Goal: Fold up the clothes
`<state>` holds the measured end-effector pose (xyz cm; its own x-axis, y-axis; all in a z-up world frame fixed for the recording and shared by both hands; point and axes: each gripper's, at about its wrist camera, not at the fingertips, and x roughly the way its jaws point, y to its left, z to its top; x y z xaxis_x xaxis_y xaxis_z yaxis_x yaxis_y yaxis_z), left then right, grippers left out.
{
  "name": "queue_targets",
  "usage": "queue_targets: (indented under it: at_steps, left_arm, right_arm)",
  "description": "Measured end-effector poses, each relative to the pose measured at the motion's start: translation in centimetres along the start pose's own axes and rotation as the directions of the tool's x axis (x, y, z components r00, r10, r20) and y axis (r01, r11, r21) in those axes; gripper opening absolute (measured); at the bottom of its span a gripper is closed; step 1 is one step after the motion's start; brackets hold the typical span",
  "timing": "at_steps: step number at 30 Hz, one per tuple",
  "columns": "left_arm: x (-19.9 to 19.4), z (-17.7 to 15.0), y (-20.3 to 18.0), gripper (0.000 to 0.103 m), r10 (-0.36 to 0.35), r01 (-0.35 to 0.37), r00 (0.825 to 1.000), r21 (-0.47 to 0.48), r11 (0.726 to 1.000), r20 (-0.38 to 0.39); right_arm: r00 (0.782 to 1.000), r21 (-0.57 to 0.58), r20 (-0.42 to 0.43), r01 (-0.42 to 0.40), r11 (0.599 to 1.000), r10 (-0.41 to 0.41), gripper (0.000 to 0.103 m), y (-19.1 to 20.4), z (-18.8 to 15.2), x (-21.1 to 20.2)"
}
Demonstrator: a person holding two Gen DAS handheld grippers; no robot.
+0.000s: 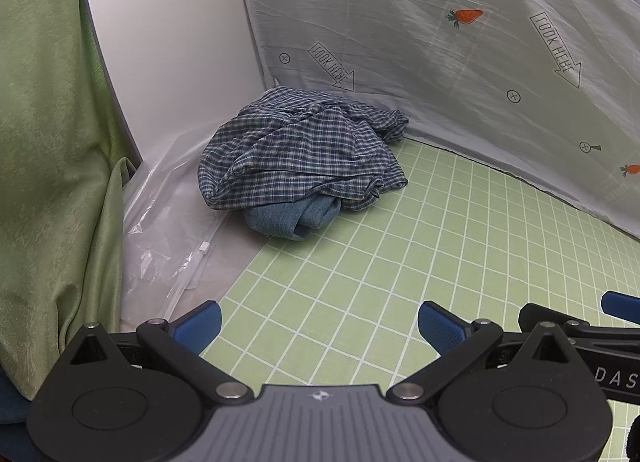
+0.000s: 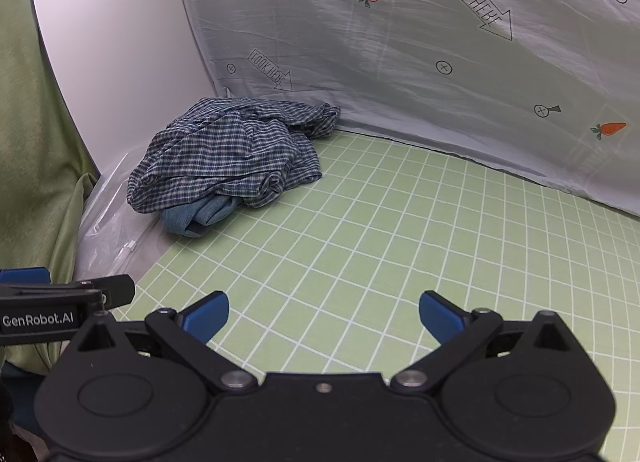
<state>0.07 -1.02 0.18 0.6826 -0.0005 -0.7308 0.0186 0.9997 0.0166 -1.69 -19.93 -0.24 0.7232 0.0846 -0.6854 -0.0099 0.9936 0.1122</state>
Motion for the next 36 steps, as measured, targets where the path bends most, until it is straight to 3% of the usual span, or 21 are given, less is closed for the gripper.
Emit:
queue_targets:
  at_steps: [24, 36]
  left_arm:
    - [1.2, 0.6, 0.3, 0.103, -0.019, 0.019, 1.0, -0.001, 1.0, -0.017]
    - [6.0, 3.6, 0.5, 0.103, -0.03, 0.03, 0.998, -0.005, 1.0, -0.053]
  right_arm:
    - [1.0, -0.02, -0.01, 0.013, 1.0, -0.013, 0.103, 0.2, 0.3, 0.9]
    - [0.998, -0.035, -0.03, 0.056, 0.998, -0.057, 0.103, 0.0, 3.1, 4.9]
